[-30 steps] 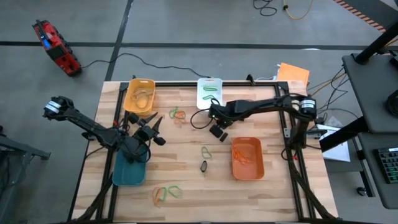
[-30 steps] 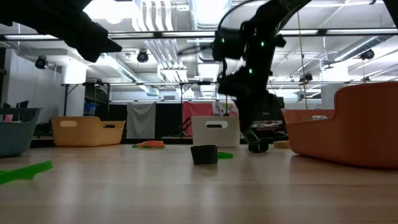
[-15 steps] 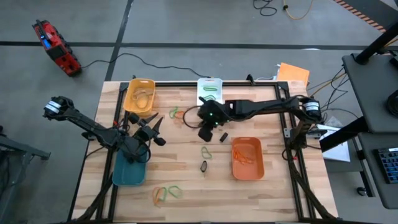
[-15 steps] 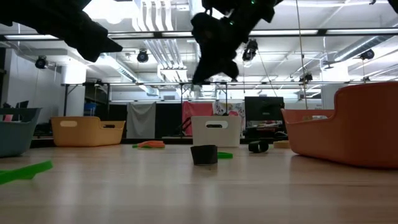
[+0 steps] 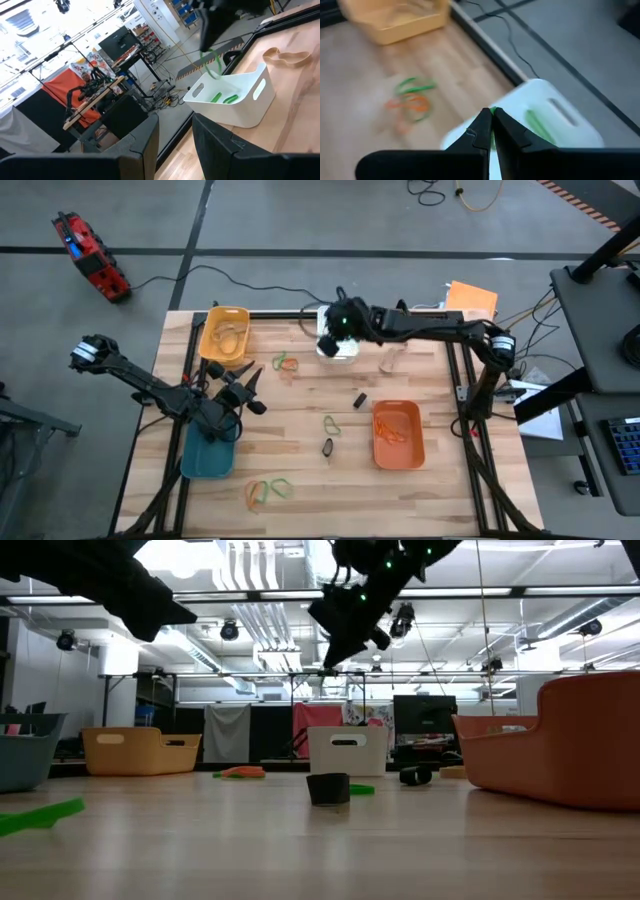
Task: Sort rubber bands into baskets
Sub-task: Put the green rubber band into the white bin, then put the black rubber band into the blue bin
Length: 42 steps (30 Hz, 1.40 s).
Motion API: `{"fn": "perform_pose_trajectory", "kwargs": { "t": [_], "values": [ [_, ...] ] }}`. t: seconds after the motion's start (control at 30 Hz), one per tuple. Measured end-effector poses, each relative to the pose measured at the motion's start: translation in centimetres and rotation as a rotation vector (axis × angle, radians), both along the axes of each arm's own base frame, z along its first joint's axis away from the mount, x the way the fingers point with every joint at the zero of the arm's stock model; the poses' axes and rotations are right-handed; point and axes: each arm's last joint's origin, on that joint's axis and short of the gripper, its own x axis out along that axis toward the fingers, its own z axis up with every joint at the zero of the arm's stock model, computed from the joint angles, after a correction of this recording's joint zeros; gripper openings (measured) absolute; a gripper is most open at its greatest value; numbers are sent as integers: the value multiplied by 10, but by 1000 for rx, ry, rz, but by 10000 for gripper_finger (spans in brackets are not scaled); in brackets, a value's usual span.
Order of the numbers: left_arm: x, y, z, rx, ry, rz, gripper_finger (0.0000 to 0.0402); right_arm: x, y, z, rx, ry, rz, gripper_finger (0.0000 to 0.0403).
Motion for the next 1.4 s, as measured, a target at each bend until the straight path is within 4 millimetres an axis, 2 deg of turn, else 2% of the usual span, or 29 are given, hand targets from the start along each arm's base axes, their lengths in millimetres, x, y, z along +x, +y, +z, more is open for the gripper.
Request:
{"fn": "perform_pose_trajectory", "kwargs": {
  "t": [0.23,0.5,0.63,0.83,1.2,1.4],
  "values": [
    [0,0,0,11,13,1,103,-19,-45,-8,20,6,-121,9],
    [2,5,0,12,15,31,103,-17,-69,-35,91,20,-172,9],
    [2,7,0,11,14,38,103,-14,-75,-51,145,14,-231,9],
    [2,7,0,10,13,39,103,-13,-82,-64,174,25,-266,31],
    [2,7,0,10,13,39,103,-14,-84,-65,180,23,-272,123],
    [2,7,0,8,9,39,103,-13,-80,-63,251,2,-200,152]
  ]
}}
